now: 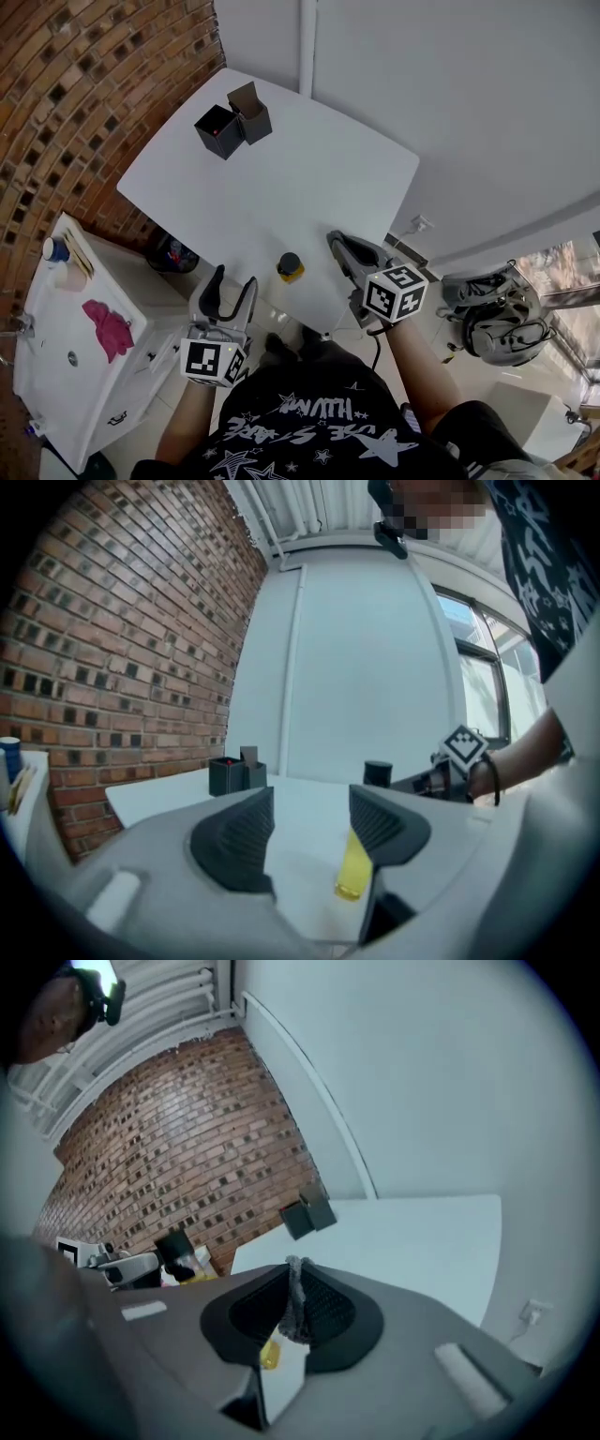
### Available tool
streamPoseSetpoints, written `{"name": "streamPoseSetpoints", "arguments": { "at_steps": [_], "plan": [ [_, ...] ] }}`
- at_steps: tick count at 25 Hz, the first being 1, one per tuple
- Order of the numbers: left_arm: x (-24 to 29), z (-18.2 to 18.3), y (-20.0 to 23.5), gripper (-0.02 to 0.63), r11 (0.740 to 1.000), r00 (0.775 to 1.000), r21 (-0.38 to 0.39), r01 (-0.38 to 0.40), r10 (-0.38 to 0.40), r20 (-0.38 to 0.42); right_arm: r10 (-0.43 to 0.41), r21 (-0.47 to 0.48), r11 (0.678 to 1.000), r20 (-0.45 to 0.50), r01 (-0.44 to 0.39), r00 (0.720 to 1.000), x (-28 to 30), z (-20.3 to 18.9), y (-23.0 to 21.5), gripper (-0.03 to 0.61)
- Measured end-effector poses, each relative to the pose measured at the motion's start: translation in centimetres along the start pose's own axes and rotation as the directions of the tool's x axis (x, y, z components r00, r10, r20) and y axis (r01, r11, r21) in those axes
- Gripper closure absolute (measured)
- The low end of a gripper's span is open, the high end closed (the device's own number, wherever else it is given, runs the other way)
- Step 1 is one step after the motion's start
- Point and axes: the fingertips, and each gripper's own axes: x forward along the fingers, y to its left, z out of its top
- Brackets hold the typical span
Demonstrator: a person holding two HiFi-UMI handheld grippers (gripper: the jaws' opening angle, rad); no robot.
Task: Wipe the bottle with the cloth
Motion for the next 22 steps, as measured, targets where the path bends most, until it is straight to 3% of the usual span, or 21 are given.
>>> {"name": "streamPoseSetpoints", "arguments": {
  "at_steps": [5,9,11,13,22],
  "plan": [
    [0.3,4.5,0.9,0.449,0.998,0.994,0.041,-0.056,0.052,0.098,-0.020,-0.164,0.985,0.235,0.060,0.972,-3.8,7.8,3.4,0.538],
    [0.6,7.0,1.2,0.537,0.997,0.983,0.024,-0.071,0.066,0.173,-0.017,-0.316,0.938,0.376,0.145,0.926,-6.3,10.9,7.1,0.538],
    [0.7,7.6,0.9,0.575,0.999,0.980,0.004,-0.048,0.047,0.194,-0.015,-0.346,0.922,0.418,0.174,0.909,-7.2,11.5,8.4,0.538],
    [0.9,7.8,0.5,0.611,0.999,0.978,-0.007,-0.031,0.032,0.205,-0.016,-0.343,0.922,0.426,0.178,0.905,-7.6,11.3,9.0,0.538],
    [1.7,6.8,-1.2,0.611,1.000,0.986,0.013,0.016,-0.018,0.167,-0.053,-0.378,0.906,0.341,0.188,0.939,-7.9,8.6,8.6,0.538]
  ]
}}
